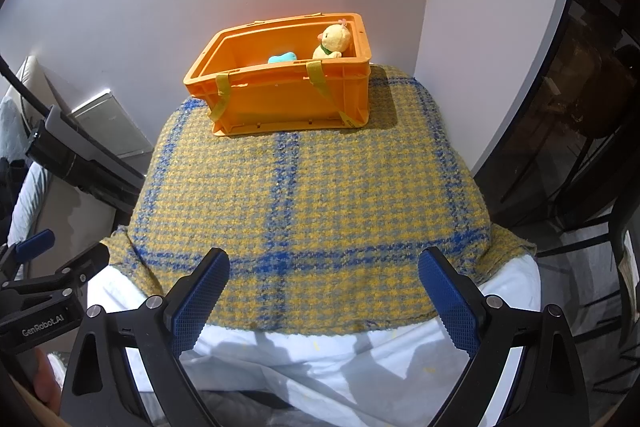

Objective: Organize objects

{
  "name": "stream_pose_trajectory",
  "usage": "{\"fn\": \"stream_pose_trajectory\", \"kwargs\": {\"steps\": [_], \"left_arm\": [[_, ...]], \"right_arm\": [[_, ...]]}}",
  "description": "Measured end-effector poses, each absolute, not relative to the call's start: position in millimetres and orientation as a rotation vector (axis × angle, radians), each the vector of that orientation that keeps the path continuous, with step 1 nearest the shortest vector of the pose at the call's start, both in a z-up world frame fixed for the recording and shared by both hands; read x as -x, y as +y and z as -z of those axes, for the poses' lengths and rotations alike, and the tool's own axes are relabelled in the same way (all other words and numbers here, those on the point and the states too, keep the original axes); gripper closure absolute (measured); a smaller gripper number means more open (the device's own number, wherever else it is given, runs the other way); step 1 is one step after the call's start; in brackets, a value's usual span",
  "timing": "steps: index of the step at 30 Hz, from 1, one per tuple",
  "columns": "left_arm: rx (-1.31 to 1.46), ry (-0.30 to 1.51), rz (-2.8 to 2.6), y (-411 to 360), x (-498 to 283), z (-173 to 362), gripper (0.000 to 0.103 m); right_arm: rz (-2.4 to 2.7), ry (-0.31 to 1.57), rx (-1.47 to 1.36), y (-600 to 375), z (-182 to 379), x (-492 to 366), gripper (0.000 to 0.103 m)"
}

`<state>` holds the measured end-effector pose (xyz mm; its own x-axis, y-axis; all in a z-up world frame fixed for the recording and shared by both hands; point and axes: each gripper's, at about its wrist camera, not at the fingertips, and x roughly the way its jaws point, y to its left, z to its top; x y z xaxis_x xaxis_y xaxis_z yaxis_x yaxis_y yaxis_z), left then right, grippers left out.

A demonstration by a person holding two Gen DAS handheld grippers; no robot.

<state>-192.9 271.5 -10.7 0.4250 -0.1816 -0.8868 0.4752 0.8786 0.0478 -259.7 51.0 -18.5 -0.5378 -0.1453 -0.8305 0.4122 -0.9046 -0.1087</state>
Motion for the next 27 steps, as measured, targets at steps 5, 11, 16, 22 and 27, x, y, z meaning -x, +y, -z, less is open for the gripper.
{"fn": "stream_pose_trajectory", "kwargs": {"steps": [5,11,16,22,27], "left_arm": [[-0.315,1.061,0.419,271.5,192.8,11.7,0.000],[-0.332,1.052,0.421,270.4,194.2,10.8,0.000],[-0.341,1.045,0.432,272.1,193.8,9.2,0.000],[-0.342,1.047,0.429,272.4,193.6,10.0,0.000],[-0.342,1.045,0.426,272.5,193.5,10.2,0.000]], "right_arm": [[2.469,0.420,-1.293,50.4,18.2,258.8,0.007],[2.471,0.419,-1.294,51.2,17.6,259.6,0.007],[2.473,0.418,-1.290,52.0,16.5,260.2,0.007],[2.473,0.419,-1.291,51.9,16.6,260.1,0.007],[2.474,0.421,-1.288,52.8,17.0,260.2,0.007]]}}
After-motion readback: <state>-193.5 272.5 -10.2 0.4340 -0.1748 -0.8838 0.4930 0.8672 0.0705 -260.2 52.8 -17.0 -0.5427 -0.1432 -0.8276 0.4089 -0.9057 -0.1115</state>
